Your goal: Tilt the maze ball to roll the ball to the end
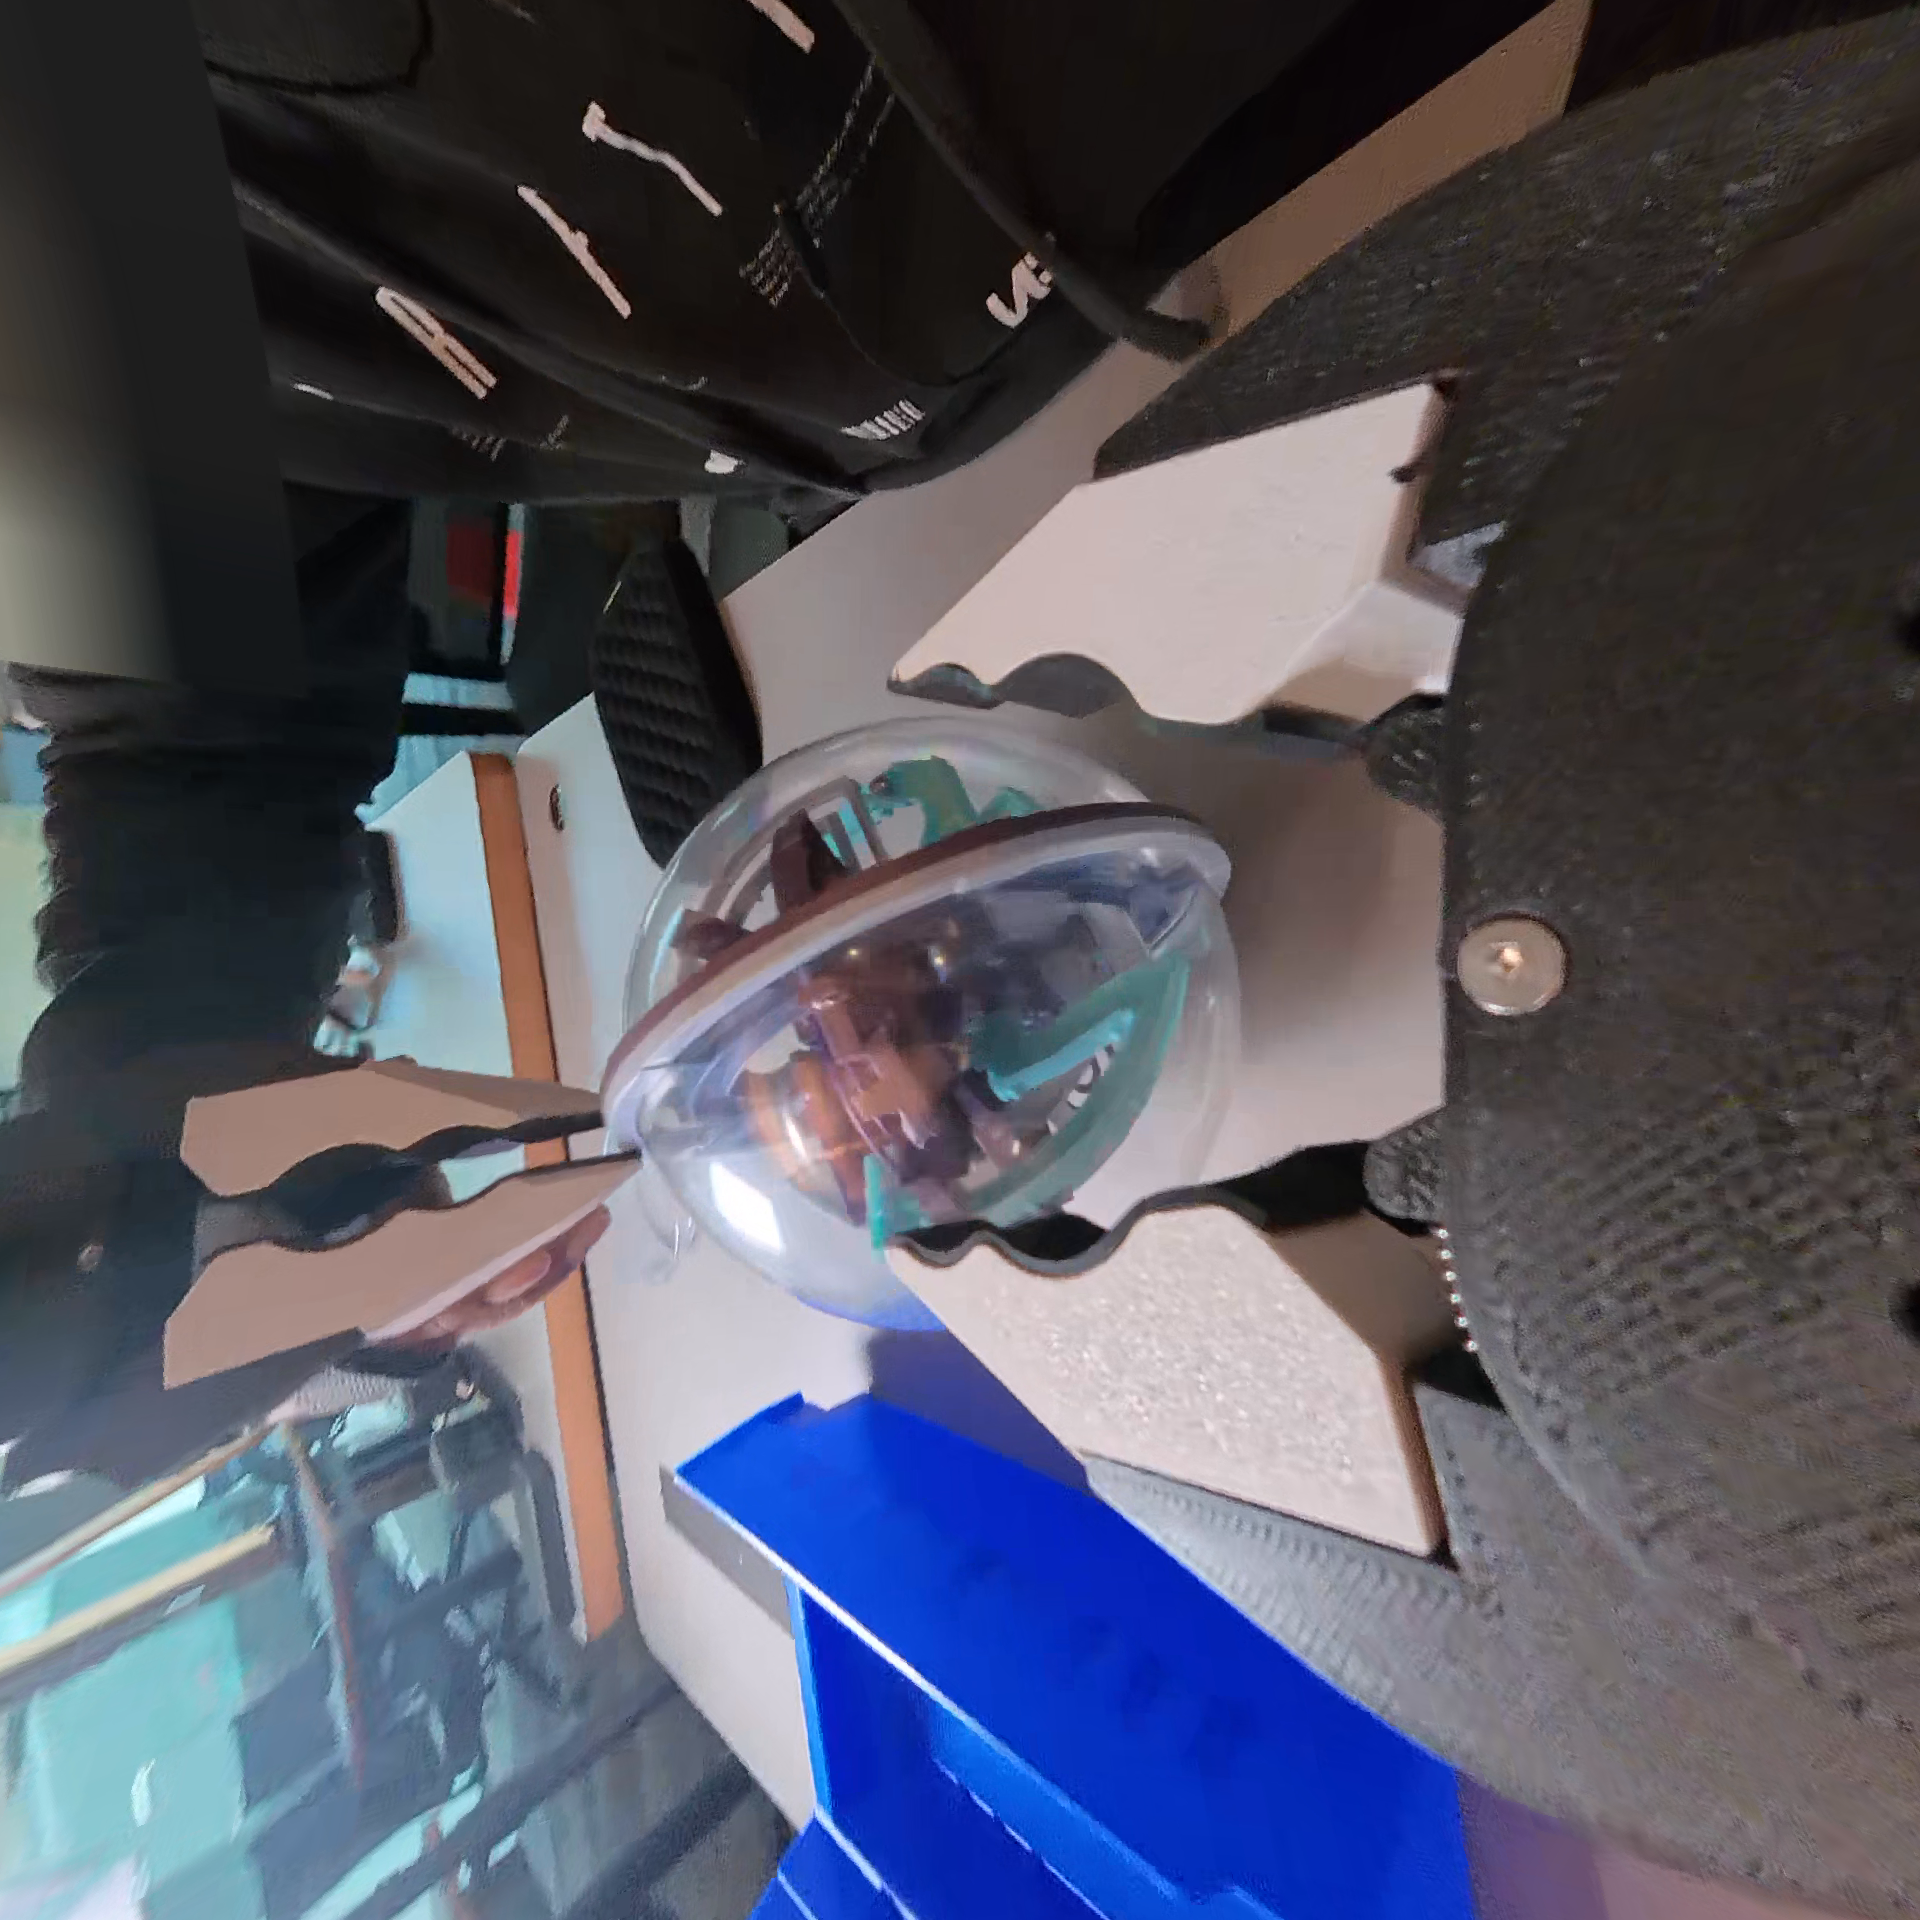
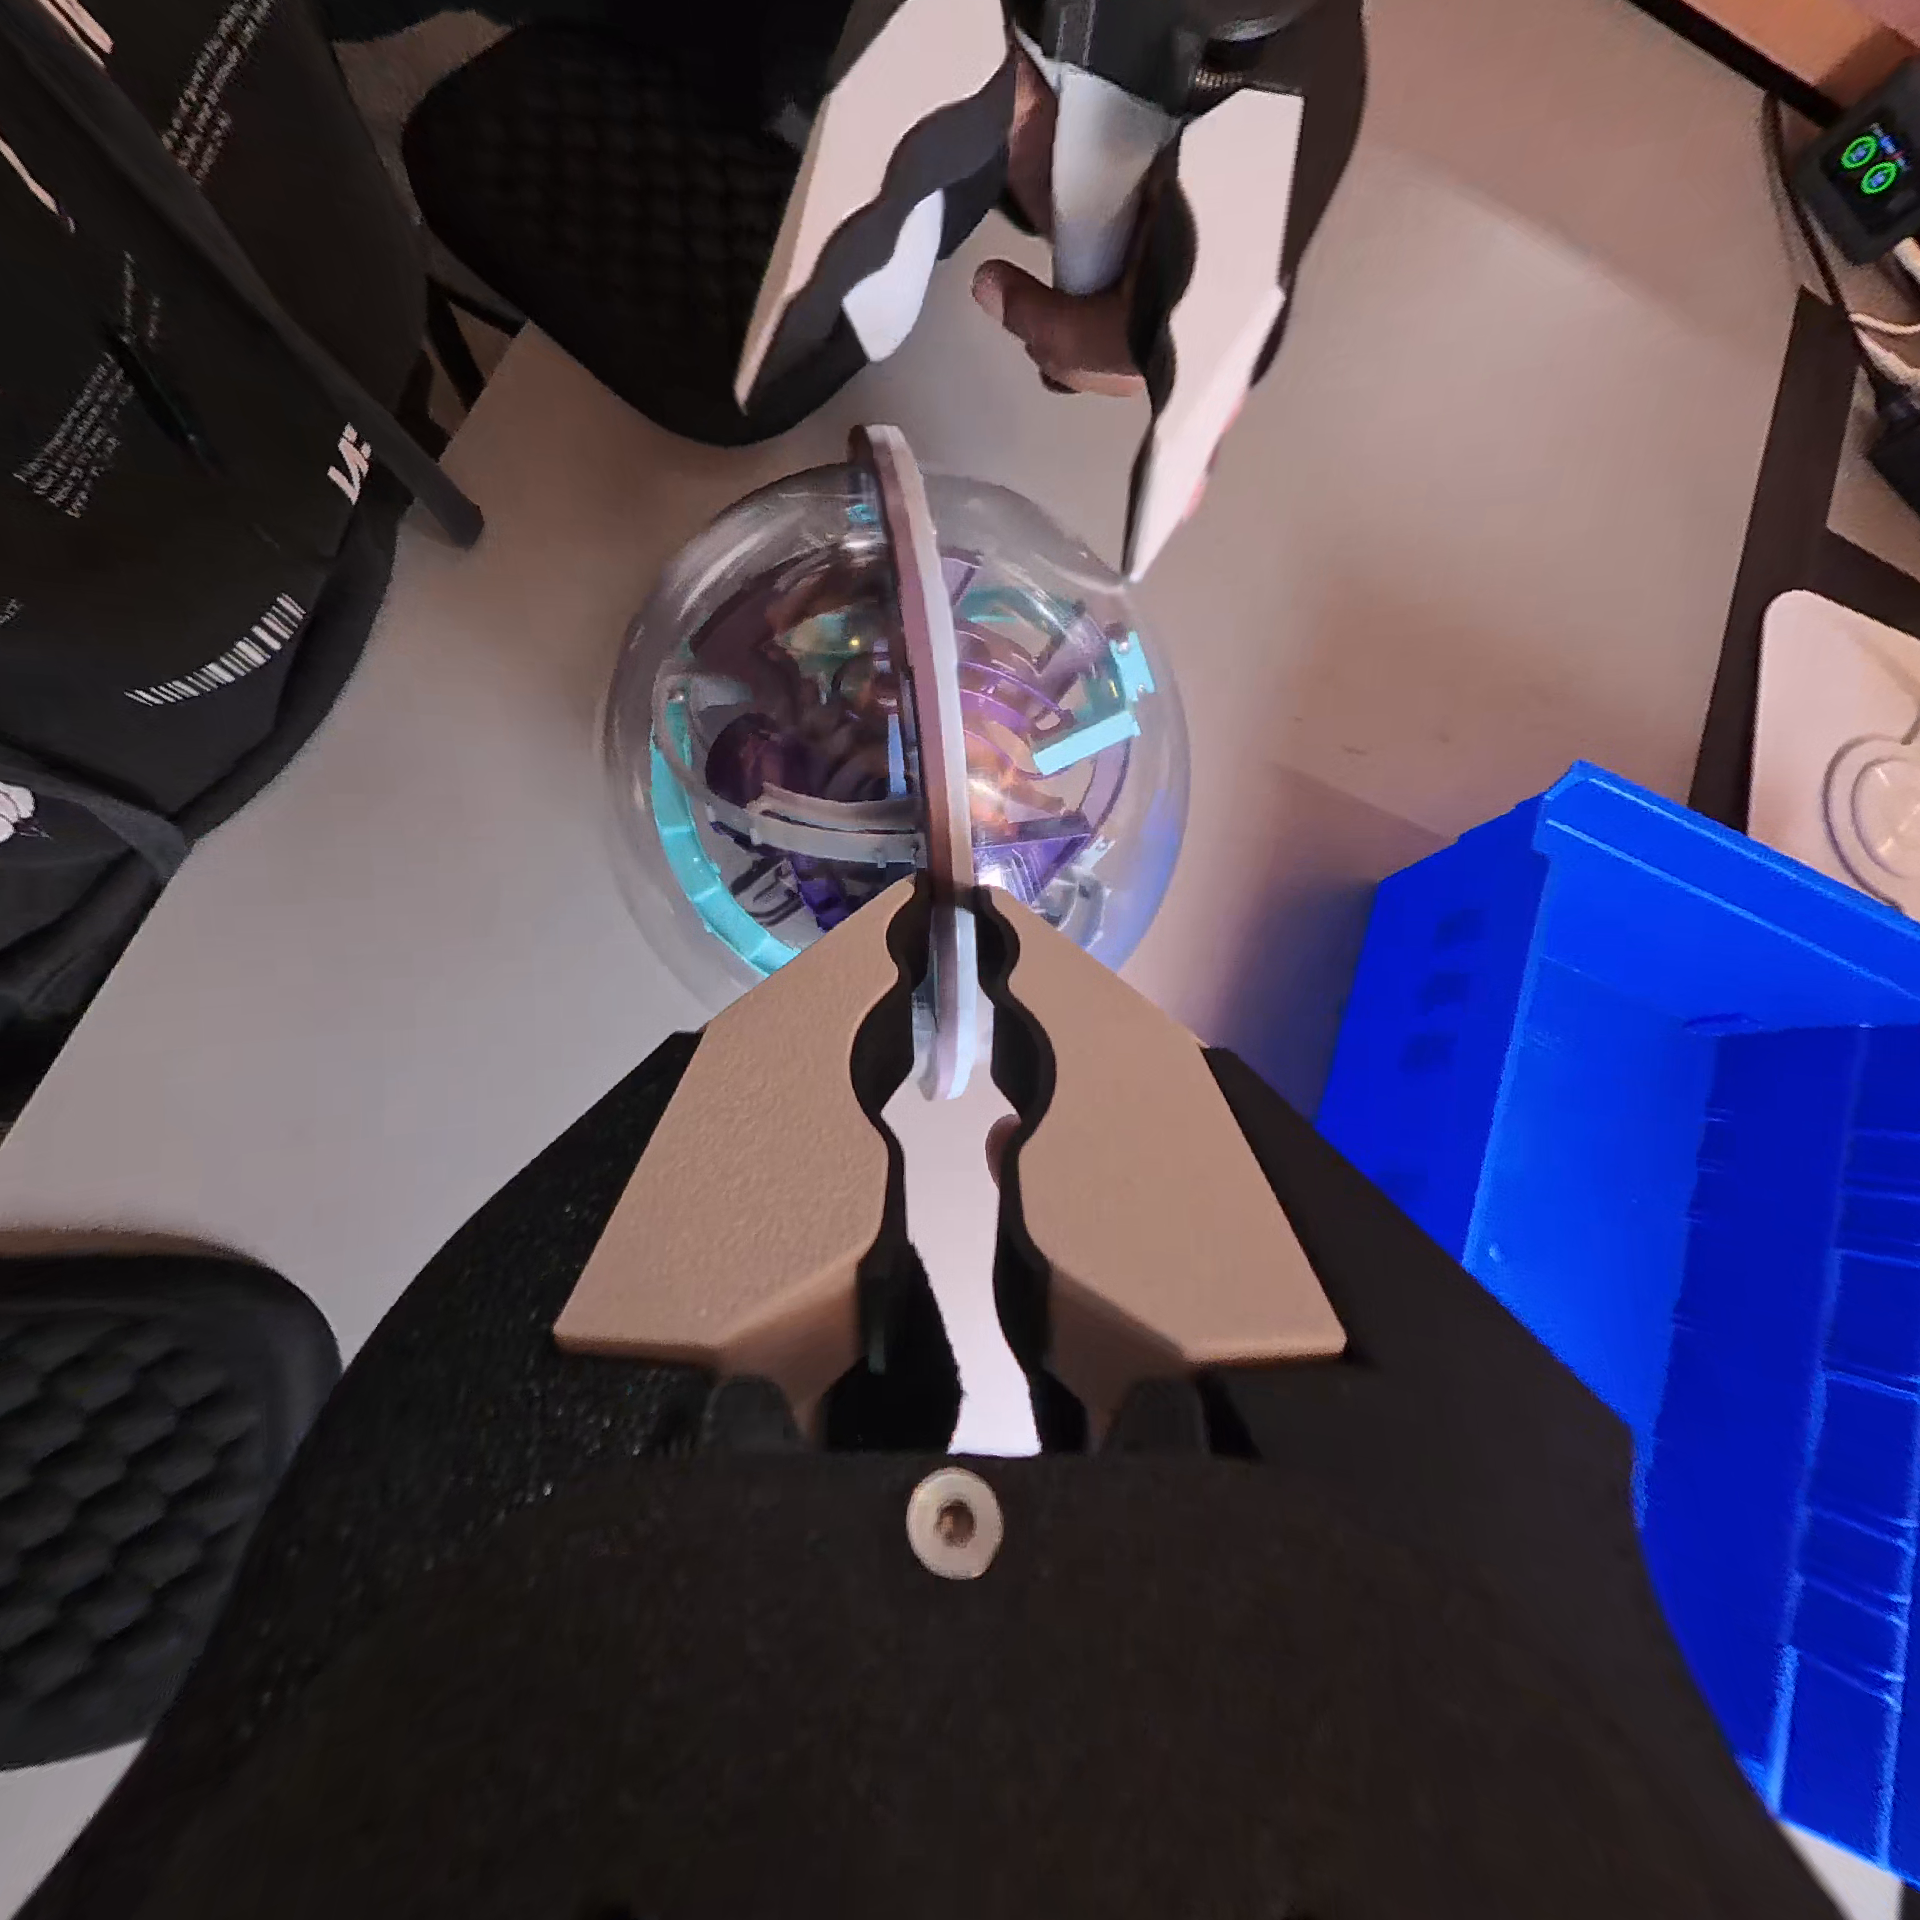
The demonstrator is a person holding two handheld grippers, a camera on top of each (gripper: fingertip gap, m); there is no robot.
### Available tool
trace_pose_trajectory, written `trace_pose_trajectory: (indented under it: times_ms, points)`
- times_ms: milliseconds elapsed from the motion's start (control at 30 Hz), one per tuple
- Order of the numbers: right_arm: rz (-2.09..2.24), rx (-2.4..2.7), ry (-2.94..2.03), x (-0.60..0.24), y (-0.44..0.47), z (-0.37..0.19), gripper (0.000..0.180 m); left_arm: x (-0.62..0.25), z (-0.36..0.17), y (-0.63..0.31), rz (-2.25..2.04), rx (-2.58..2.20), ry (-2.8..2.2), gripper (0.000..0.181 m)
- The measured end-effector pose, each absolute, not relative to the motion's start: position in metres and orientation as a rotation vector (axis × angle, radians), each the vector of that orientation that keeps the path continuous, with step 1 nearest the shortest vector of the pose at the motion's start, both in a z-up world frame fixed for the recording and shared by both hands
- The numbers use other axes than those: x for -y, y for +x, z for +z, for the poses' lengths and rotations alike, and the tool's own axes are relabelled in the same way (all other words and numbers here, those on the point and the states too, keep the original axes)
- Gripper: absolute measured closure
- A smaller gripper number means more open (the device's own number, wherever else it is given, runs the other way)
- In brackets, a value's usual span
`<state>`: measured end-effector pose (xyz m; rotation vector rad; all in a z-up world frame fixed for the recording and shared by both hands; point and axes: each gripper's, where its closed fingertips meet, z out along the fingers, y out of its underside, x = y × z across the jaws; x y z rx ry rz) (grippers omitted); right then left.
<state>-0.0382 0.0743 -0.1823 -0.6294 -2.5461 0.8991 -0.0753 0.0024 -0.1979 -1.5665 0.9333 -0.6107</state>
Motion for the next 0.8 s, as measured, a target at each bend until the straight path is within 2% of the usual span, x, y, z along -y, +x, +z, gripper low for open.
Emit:
trace_pose_trajectory:
  times_ms: [100, 233, 300, 800]
  points:
    - [0.921, 2.503, -0.669, -0.075, -0.035, -0.183, 0.174, 0.002, -0.204, -0.085, -0.593, -0.838, -1.554, 0.101]
    - [0.946, 2.444, -0.759, -0.08, -0.03, -0.185, 0.174, 0.003, -0.219, -0.088, -0.557, -0.799, -1.623, 0.1]
    - [0.953, 2.416, -0.796, -0.081, -0.029, -0.185, 0.174, -0.002, -0.224, -0.092, -0.518, -0.782, -1.651, 0.108]
    - [0.917, 2.361, -0.989, -0.084, -0.027, -0.186, 0.175, -0.004, -0.224, -0.1, -0.619, -0.714, -1.631, 0.123]
